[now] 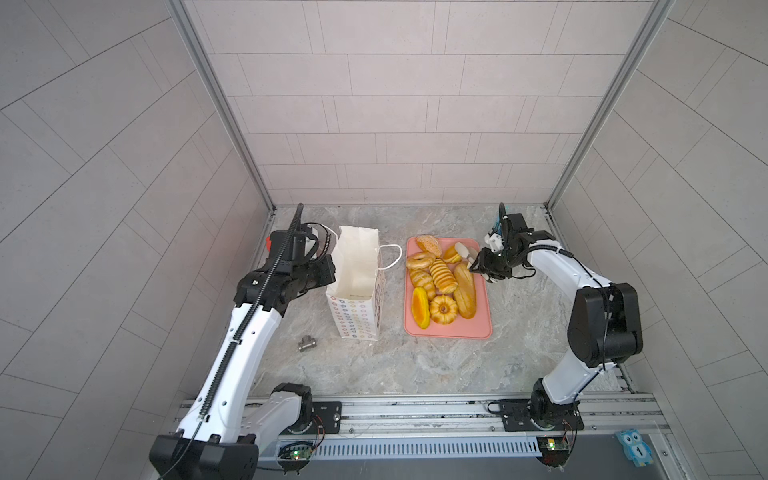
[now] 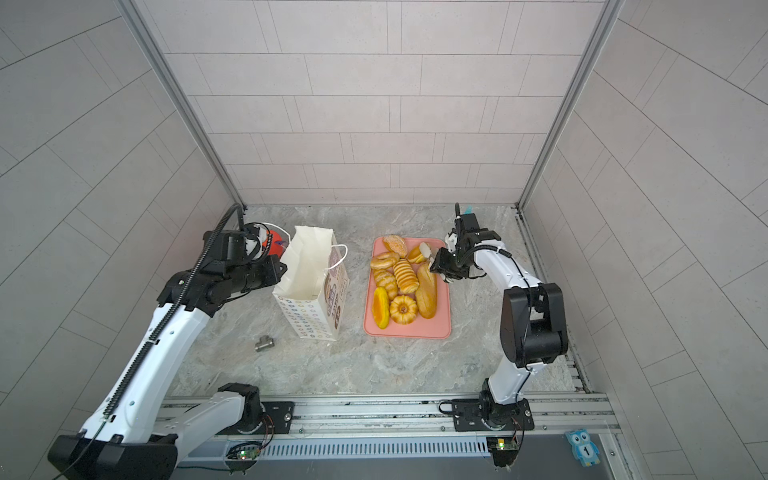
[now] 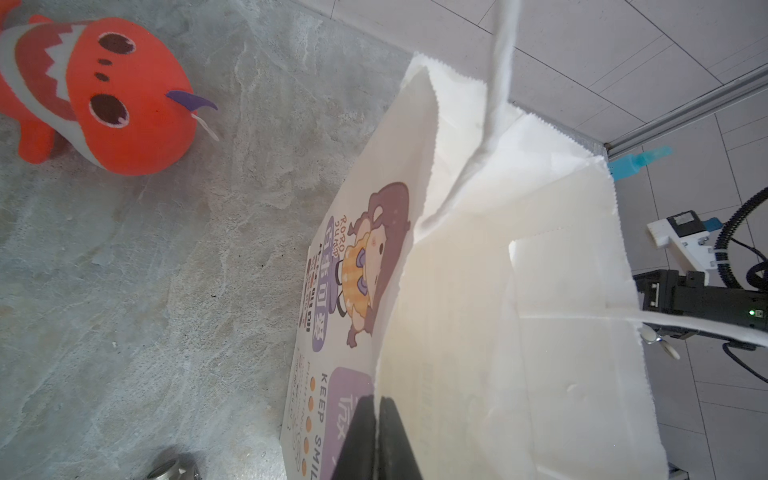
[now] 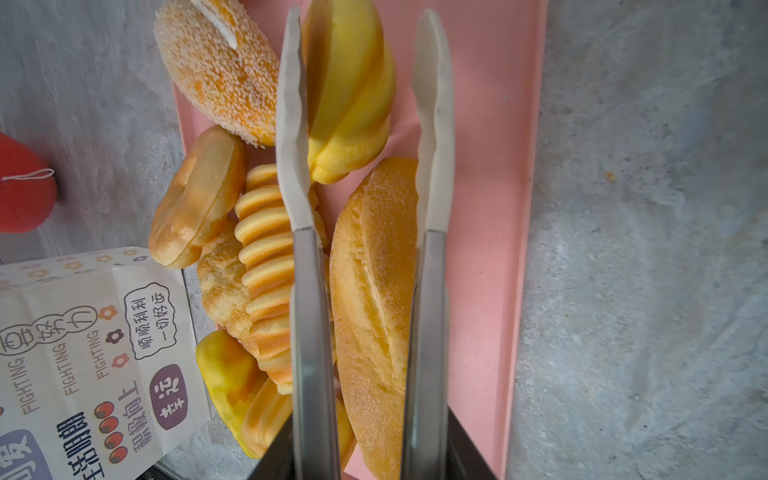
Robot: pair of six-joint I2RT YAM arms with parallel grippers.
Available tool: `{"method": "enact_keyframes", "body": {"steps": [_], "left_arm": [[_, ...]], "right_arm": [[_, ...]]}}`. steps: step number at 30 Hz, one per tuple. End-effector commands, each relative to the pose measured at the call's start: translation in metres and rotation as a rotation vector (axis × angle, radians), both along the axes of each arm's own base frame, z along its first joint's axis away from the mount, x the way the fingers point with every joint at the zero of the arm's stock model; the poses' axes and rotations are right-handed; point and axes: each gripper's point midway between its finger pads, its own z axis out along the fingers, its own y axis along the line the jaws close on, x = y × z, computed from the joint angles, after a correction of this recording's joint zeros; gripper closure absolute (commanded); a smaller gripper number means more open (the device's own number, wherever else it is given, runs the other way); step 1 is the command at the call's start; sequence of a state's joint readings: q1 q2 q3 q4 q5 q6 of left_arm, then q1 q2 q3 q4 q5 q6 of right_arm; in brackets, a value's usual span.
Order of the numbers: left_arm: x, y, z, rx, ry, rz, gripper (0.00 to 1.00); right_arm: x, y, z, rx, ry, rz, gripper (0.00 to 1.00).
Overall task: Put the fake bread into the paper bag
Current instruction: 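Lower the tongs onto the yellow pastry and pinch it with the right gripper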
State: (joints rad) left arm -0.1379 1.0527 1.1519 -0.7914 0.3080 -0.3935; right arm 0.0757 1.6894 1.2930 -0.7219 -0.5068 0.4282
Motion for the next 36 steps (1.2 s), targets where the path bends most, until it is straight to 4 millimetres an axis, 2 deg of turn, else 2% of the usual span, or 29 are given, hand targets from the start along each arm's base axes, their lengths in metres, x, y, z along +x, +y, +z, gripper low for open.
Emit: {"method": "enact_keyframes", "body": {"steps": [1, 8, 14, 20, 30, 36], "left_arm": [[-0.004, -0.001, -0.003, -0.002, 0.004, 0.000, 0.87], [-0.004, 0.000, -0.002, -0.004, 0.002, 0.004, 0.76], [-0.005, 0.002, 0.001, 0.001, -0.008, 0.013, 0.59], [-0.006, 0.005, 0.005, 0.014, -0.016, 0.023, 0.43], [-0.009, 0.009, 0.011, 0.045, -0.027, 0.022, 0.41], [-0.011, 0.012, 0.016, 0.053, -0.042, 0.031, 0.38]], "right_arm": [[0.009, 0.005, 0.008, 0.027, -0.026, 0.002, 0.57], [0.012, 0.006, 0.011, 0.033, -0.034, 0.000, 0.63], [0.010, 0.005, 0.018, 0.027, -0.053, 0.001, 0.72], [0.005, 0.001, 0.032, 0.009, -0.084, -0.005, 0.75], [-0.007, -0.009, 0.062, -0.044, -0.148, -0.006, 0.76], [-0.016, -0.013, 0.089, -0.067, -0.224, -0.006, 0.76]]}}
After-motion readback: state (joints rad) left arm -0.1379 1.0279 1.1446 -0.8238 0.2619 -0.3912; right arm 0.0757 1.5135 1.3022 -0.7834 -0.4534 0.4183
